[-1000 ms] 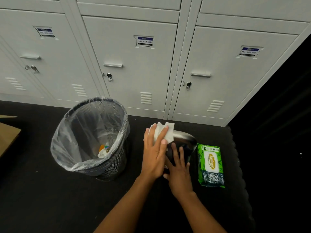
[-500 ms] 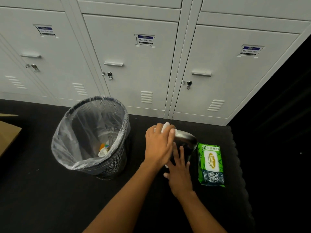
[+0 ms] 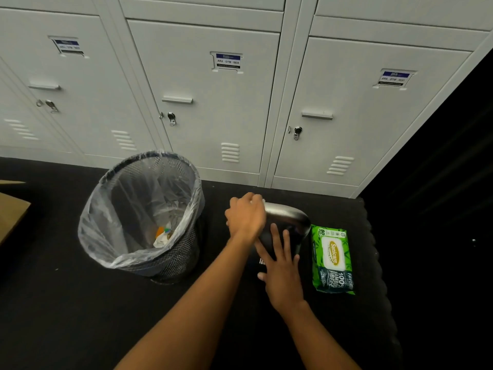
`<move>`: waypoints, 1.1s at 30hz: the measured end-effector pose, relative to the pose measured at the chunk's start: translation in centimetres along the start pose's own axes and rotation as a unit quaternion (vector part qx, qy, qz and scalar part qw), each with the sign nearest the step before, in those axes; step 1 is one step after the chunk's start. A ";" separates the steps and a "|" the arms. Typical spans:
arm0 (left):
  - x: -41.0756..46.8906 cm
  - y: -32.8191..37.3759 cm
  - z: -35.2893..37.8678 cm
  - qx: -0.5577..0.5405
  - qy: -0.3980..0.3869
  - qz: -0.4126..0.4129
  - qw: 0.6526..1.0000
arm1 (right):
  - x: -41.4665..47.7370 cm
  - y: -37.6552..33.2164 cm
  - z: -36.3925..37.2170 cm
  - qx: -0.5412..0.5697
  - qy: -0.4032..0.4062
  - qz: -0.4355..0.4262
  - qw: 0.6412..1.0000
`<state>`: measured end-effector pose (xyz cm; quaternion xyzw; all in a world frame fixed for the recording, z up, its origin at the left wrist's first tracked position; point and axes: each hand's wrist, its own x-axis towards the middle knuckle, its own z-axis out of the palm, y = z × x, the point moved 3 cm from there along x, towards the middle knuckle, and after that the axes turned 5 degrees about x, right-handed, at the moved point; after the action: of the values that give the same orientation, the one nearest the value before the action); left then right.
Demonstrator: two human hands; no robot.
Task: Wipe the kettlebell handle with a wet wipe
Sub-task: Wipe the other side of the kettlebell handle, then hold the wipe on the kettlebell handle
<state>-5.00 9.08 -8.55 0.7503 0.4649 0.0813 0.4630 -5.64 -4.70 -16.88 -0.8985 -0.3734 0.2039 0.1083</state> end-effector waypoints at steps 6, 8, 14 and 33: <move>-4.1 -2.3 1.3 0.062 0.037 0.222 0.972 | -0.1 0.2 0.0 0.005 -0.009 0.005 1.000; -3.5 -3.4 0.7 0.018 0.022 0.250 0.968 | 0.0 0.1 -0.1 0.006 -0.005 0.003 1.000; -0.5 -3.5 -1.1 -0.140 -0.032 -0.006 0.990 | 0.0 -0.1 -0.1 0.003 0.002 0.005 1.000; 0.4 -3.8 -0.8 -0.179 -0.045 -0.057 0.981 | 0.2 0.0 0.2 -0.003 0.005 0.006 1.000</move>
<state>-7.54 10.44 -11.13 0.6306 0.4633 0.1025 0.6142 -5.62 -4.61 -17.12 -0.9023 -0.3677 0.1988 0.1061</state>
